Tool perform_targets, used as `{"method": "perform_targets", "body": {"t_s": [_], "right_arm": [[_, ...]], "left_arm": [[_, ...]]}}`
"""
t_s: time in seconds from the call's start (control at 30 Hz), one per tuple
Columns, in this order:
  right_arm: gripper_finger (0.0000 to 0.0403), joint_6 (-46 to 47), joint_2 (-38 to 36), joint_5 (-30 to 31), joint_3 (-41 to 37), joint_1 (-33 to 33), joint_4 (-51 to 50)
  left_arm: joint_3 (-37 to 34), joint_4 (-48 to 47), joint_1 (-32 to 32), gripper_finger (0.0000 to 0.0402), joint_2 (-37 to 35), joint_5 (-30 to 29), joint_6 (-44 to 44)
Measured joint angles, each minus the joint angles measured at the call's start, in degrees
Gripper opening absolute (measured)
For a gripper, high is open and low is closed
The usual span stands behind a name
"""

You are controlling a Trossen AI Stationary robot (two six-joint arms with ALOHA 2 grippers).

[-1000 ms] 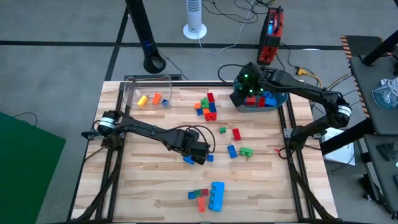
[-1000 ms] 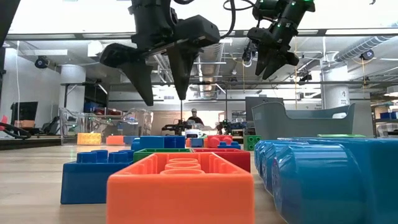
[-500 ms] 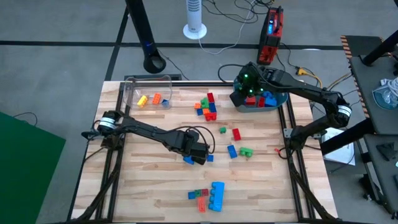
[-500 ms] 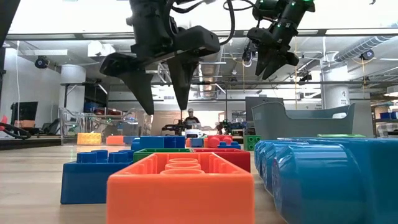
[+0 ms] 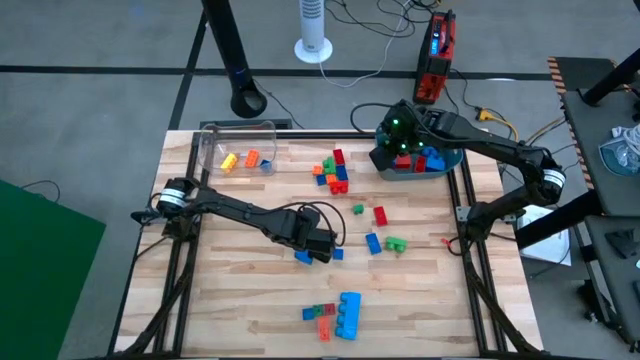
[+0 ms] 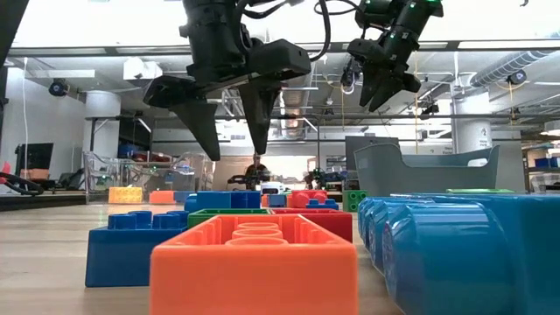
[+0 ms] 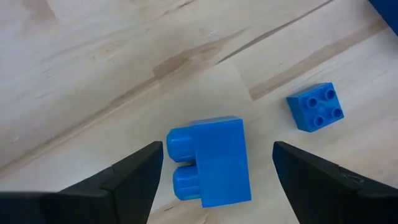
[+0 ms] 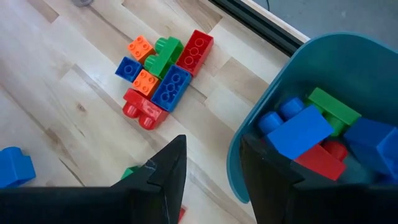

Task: Sort blocks by size
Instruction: Put the big blue game piece into the blue bin

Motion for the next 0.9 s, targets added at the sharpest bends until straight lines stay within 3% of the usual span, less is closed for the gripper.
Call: {"method": "perform_targets", "body": {"t_s": [0.37,0.9], "right_arm": [[0.0137,-0.3,0.0,0.0,0.0,0.0,0.0],[0.0137,-1.1,0.0,0.0,0.0,0.0,0.0]], "left_arm": [[0.0,-0.3,0.0,0.0291,1.7,0.7,-10.9],[0.0,-0.2,-0.3,0.0291,4.0,4.8,-11.6]]}}
